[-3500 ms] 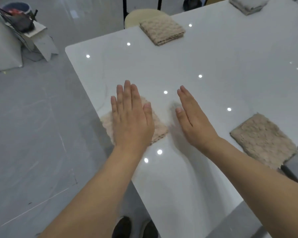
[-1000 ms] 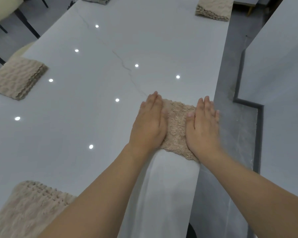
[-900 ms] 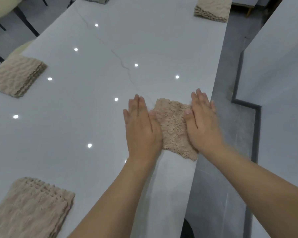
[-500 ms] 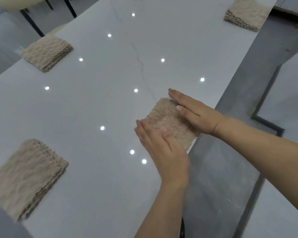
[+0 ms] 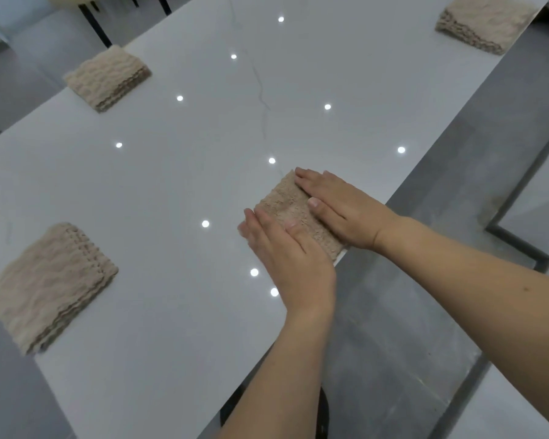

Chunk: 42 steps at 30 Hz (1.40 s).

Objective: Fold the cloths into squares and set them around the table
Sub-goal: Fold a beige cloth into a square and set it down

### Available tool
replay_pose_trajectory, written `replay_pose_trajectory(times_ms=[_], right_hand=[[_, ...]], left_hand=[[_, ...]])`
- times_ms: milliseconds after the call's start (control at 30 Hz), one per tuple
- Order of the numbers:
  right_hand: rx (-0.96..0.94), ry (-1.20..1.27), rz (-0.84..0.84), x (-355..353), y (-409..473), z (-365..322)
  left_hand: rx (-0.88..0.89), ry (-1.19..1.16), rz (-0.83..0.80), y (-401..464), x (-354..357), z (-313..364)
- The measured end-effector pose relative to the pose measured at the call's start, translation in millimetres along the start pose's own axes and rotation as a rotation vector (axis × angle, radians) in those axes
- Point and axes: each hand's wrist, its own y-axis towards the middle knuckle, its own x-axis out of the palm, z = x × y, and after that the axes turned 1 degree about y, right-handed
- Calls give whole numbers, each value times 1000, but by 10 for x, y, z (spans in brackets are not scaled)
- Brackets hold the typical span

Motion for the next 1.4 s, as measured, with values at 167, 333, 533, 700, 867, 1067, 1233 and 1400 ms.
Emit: replay_pose_trajectory(times_ms=[167, 333, 533, 700, 867, 1067, 1233, 1400], right_hand=[[-23, -226, -31, 23, -17, 64], [-18, -260, -54, 7, -41, 62], [-11, -254, -63, -11, -73, 41], [-6, -255, -65, -25, -87, 26], [48, -208, -42, -65, -110, -27], [206, -188, 126, -135, -152, -392], [288, -222, 193, -17, -96, -690], [468, -214, 256, 189, 83, -958]], left_hand=[[137, 401, 27, 73, -92, -207], [201, 558, 63, 51, -61, -279], [214, 606, 75, 16, -46, -284], [222, 601, 45, -10, -73, -275], [247, 542, -27, 33, -173, -270], [437, 521, -129, 262, -495, -155], [707, 617, -196, 720, -643, -210], [877, 657, -297, 1169, -913, -359]])
